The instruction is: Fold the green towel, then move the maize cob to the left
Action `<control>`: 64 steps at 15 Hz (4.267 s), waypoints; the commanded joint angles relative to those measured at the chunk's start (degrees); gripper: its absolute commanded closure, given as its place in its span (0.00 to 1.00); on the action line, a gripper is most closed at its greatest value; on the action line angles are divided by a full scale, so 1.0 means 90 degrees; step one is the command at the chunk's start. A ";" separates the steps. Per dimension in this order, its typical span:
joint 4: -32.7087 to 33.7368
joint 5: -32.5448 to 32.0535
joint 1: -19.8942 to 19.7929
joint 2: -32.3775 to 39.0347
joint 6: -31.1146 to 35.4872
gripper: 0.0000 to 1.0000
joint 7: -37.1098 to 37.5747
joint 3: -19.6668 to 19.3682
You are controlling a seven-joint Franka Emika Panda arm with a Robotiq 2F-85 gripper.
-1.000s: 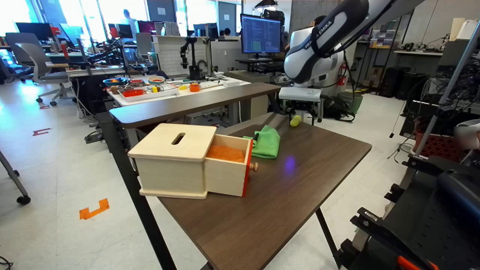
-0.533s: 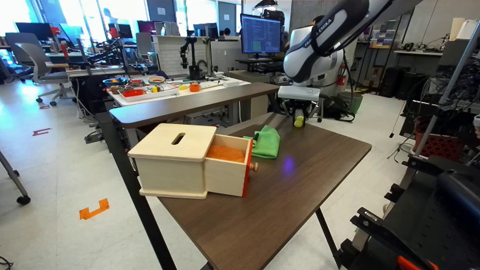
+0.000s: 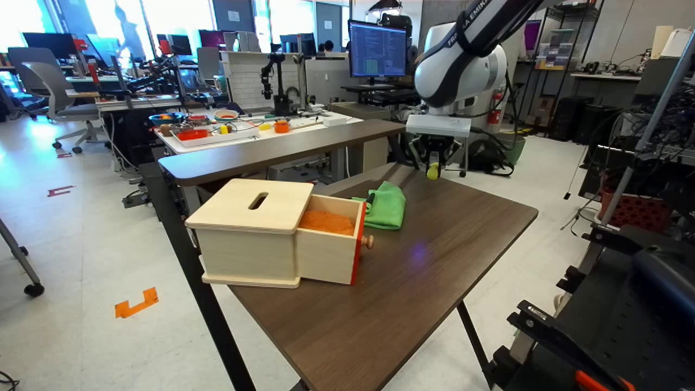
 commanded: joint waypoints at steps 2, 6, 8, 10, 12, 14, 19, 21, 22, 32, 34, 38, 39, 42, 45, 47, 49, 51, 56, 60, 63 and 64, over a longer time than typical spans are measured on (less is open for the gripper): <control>-0.1772 0.0183 0.0320 -0.1328 0.0390 0.93 -0.0492 -0.0010; -0.2968 0.0238 0.0634 -0.2079 0.0805 0.93 -0.0764 0.0049; -0.3623 0.0195 0.0874 -0.2423 0.1125 0.93 -0.0800 0.0043; -0.4304 0.0203 0.1107 -0.2744 0.1458 0.93 -0.0815 0.0082; -0.5003 0.0202 0.1359 -0.3047 0.1805 0.93 -0.0791 0.0136; -0.5715 0.0186 0.1656 -0.3308 0.2179 0.93 -0.0705 0.0161; -0.7113 0.0204 0.2353 -0.3732 0.3009 0.93 -0.0461 0.0091; -0.7357 0.0223 0.2514 -0.3802 0.3155 0.93 -0.0405 0.0047; -0.7422 0.0238 0.2548 -0.3823 0.3205 0.93 -0.0409 0.0033; -0.7249 0.0545 0.2388 -0.3637 0.3180 0.93 -0.0515 0.0060; -0.7168 0.0596 0.2345 -0.3579 0.3168 0.93 -0.0533 0.0081; -0.6965 0.0671 0.2274 -0.3433 0.3140 0.93 -0.0540 0.0088; -0.6900 0.0691 0.2242 -0.3367 0.3140 0.93 -0.0547 0.0102; -0.6739 0.0776 0.2193 -0.3183 0.3125 0.93 -0.0560 0.0114; -0.6609 0.0820 0.2229 -0.3008 0.3185 0.47 -0.0487 0.0050; -0.6547 0.0865 0.2212 -0.2966 0.3155 0.39 -0.0502 0.0044; -0.6520 0.0904 0.2195 -0.2977 0.3165 0.24 -0.0511 0.0035; -0.6529 0.0930 0.2151 -0.3038 0.3165 0.09 -0.0528 0.0037; -0.6976 0.1068 0.1876 -0.3788 0.3199 0.00 -0.0690 0.0201; -0.6954 0.1371 0.1724 -0.3875 0.3184 0.00 -0.0793 0.0403; -0.7326 0.1588 0.1415 -0.4385 0.3232 0.00 -0.1001 0.0714; -0.7374 0.1588 0.1398 -0.4434 0.3233 0.00 -0.1004 0.0726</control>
